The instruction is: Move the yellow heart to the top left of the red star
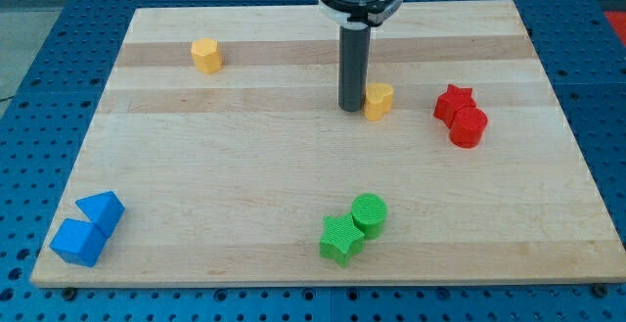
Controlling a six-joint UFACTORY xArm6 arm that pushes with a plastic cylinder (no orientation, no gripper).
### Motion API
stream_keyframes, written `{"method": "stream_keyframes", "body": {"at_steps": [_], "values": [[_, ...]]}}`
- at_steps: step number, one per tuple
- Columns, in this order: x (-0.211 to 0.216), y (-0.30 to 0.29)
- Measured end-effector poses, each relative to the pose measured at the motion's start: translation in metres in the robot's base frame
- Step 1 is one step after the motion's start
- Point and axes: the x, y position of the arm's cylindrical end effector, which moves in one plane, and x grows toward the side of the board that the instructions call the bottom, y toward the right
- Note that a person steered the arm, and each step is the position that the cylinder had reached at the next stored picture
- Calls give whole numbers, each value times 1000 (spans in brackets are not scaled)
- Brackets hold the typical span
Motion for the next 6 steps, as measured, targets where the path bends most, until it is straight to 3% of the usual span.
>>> {"method": "stream_keyframes", "body": {"at_steps": [1,2,4,6], "values": [[22,-10],[19,10],[-21,78],[-47,26]]}}
